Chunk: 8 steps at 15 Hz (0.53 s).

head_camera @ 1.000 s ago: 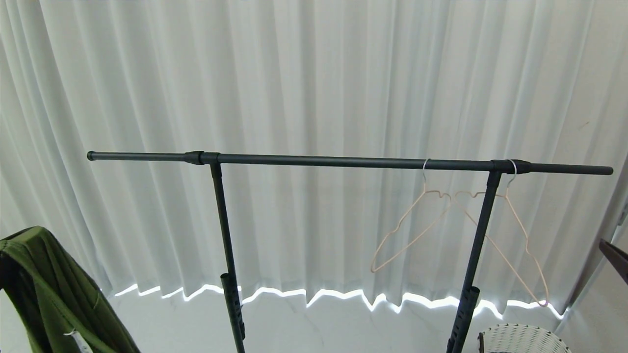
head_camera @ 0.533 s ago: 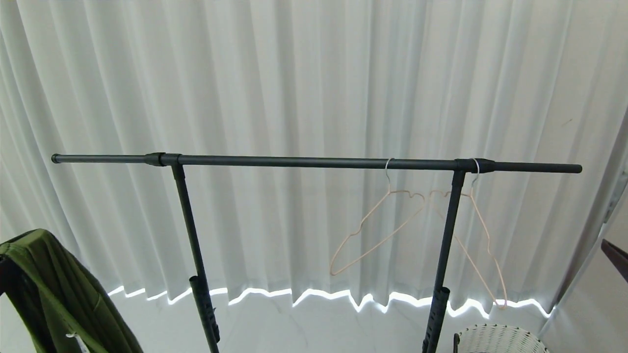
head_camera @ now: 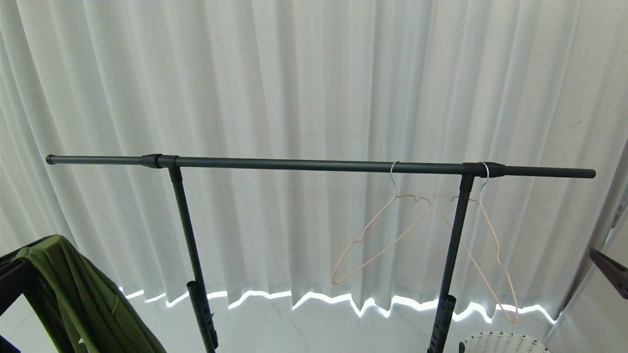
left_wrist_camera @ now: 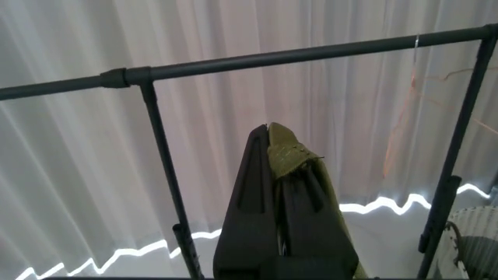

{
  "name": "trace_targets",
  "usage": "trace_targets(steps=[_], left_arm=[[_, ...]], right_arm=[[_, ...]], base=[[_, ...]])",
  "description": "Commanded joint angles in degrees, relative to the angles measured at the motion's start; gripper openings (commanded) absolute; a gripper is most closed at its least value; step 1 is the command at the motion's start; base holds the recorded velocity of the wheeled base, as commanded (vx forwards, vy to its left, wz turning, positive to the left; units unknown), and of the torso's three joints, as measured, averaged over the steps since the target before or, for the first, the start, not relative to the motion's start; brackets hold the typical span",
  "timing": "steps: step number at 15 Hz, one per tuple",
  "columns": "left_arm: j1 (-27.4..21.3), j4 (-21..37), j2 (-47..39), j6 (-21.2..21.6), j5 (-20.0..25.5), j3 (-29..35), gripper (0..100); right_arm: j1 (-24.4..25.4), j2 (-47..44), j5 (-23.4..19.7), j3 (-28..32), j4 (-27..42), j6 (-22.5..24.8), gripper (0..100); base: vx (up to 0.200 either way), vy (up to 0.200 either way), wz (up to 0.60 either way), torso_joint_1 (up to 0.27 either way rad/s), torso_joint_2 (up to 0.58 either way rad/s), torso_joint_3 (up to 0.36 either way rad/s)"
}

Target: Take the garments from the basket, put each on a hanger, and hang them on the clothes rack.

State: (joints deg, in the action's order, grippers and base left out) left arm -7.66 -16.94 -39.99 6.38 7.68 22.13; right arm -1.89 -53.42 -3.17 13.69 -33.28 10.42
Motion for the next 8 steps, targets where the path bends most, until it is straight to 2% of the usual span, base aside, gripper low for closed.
trace_targets(steps=[1, 5, 8], left_arm=[[0.0, -0.1, -1.1, 0.0, 0.1, -0.2, 0], [-0.2, -0.1, -1.6, 0.9, 0.5, -1.4, 0], [-0.2, -0.2, -3.1, 3.0, 0.9, -2.5, 0]], right_arm=[[1.3, -3.7, -0.1, 0.9, 0.9, 0.3, 100], [5.8, -12.5, 0.0, 3.6, 2.5, -0.3, 100], [9.6, -20.6, 0.6, 8.7, 6.6, -6.8, 100]], base=[[0.200, 0.000, 0.00, 0.012, 0.00, -0.002], [0.000, 0.000, 0.00, 0.000, 0.00, 0.000], [0.000, 0.000, 0.00, 0.000, 0.00, 0.000]])
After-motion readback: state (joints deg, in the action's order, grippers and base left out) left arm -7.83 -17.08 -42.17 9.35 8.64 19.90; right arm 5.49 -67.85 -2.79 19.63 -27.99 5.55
